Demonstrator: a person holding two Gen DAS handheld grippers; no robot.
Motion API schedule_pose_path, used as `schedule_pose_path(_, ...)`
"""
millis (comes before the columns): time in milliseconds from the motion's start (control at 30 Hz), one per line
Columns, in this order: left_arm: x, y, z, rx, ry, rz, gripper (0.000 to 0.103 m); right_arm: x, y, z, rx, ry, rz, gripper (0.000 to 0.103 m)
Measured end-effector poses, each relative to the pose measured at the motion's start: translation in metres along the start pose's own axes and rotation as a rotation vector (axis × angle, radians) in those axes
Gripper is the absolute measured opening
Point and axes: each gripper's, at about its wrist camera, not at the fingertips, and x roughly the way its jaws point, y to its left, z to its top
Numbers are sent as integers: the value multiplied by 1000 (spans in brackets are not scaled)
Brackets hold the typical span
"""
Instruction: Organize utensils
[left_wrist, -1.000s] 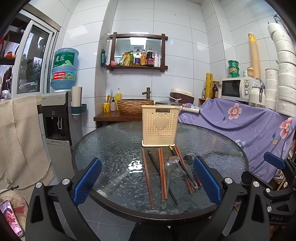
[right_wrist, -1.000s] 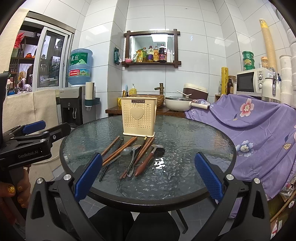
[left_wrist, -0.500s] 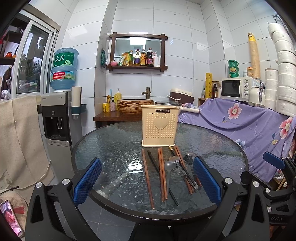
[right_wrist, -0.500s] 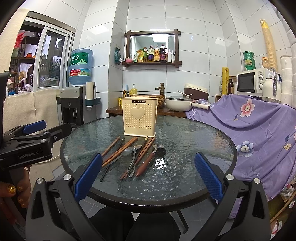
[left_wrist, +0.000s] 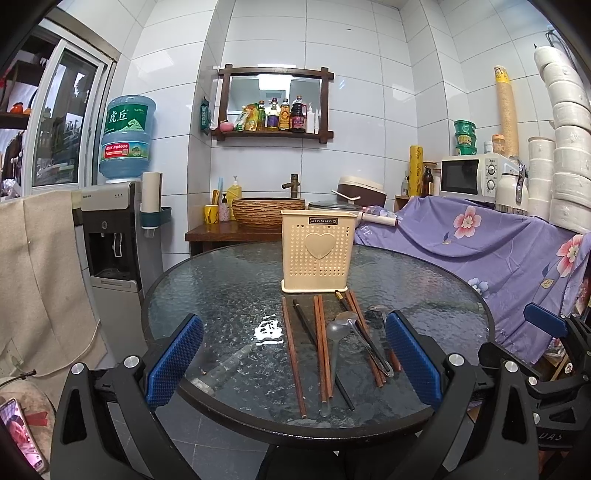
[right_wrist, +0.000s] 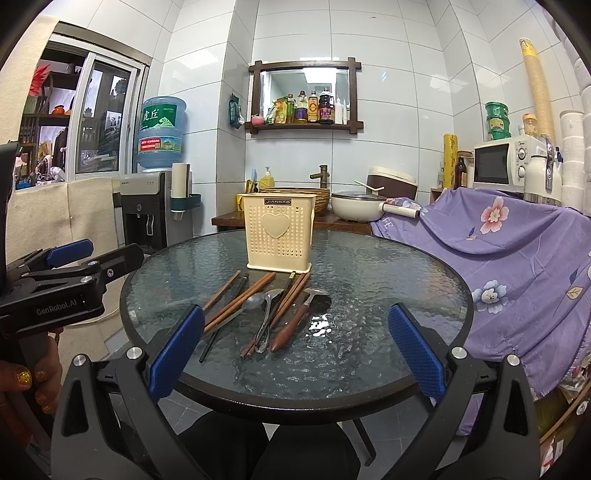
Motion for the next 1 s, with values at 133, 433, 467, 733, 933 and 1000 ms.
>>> schedule_pose_path(133, 3, -1, 0, 3, 12, -8, 97, 1, 0, 0, -6, 4, -2, 98)
schedule_pose_path(433, 70, 21, -3, -85, 296, -70, 97, 57, -11, 10, -32, 185, 4, 98)
schedule_pose_path(467, 80, 26, -2, -107, 318, -78, 97, 70, -14, 12, -32, 223, 4, 98)
schedule_pose_path(733, 140, 35, 12, -13, 438, -27, 96, 148, -33, 20, 23, 423, 91, 98)
schedule_pose_path(933, 187, 46, 22, -16, 537, -29, 76, 208, -45, 39, 19, 560, 50, 98)
schedule_pose_path(1000, 201, 46, 23, -25, 569, -43, 72, 224, -50, 40, 50, 606, 67, 96)
